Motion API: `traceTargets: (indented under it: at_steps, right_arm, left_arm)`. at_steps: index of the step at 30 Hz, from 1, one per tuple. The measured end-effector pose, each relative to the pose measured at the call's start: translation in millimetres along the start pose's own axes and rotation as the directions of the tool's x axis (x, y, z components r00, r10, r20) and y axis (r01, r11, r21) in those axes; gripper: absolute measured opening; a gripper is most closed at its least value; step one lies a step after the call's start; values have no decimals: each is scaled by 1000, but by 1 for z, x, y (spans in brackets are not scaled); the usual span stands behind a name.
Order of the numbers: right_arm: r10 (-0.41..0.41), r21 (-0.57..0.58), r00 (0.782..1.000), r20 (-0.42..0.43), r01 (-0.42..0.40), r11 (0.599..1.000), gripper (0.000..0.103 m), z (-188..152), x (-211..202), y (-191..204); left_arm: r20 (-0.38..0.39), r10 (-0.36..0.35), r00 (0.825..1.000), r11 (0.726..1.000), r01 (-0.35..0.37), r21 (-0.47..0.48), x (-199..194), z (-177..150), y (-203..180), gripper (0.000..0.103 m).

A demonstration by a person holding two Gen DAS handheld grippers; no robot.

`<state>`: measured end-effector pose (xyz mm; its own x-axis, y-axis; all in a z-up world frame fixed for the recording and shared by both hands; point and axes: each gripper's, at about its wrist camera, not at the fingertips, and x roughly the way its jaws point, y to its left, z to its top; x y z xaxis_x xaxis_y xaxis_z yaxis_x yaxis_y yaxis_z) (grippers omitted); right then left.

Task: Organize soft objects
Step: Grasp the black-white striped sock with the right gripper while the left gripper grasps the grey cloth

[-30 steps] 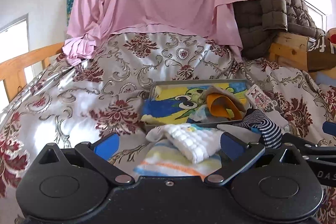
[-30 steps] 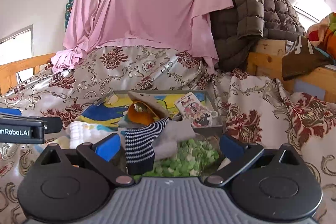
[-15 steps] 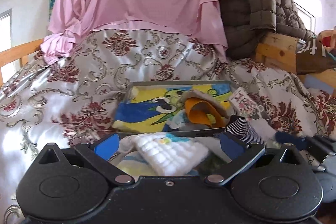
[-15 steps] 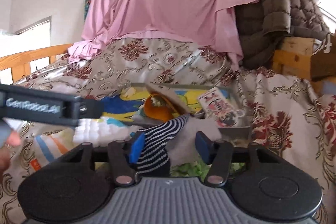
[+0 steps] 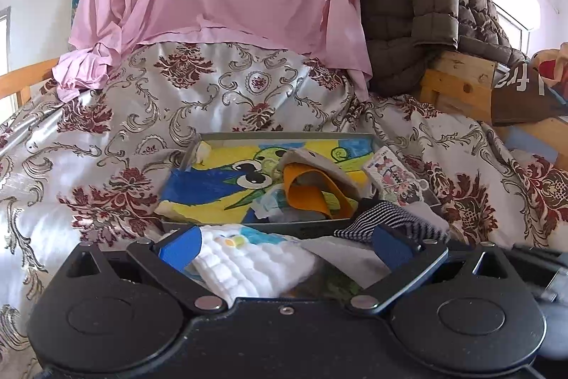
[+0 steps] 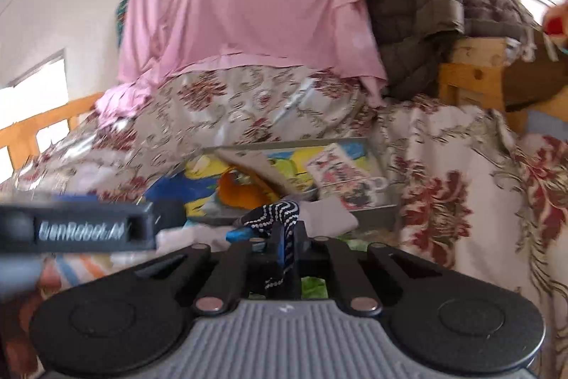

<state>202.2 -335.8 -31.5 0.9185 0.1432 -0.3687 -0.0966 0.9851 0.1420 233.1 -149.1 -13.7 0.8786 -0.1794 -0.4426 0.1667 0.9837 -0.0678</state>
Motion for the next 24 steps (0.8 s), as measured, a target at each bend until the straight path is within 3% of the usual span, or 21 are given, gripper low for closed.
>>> traceTargets:
  at_steps: [7,16,24]
  right_arm:
    - [1,120,999,-43,4,993,5,5,5,-34]
    - [23,219,996,-83,-4,976,5,0,14,-49]
    - [30,245,996,-83,-9,970,5,-1,15,-52]
  left_arm:
    - [-19,-71,997,997,72,20,6,-6,-14,102]
    - [-56,-205,977,976,201,-81,23,-6,-25,100]
    - [-75,-241,968,966,232,-111,39,-8,-29,78]
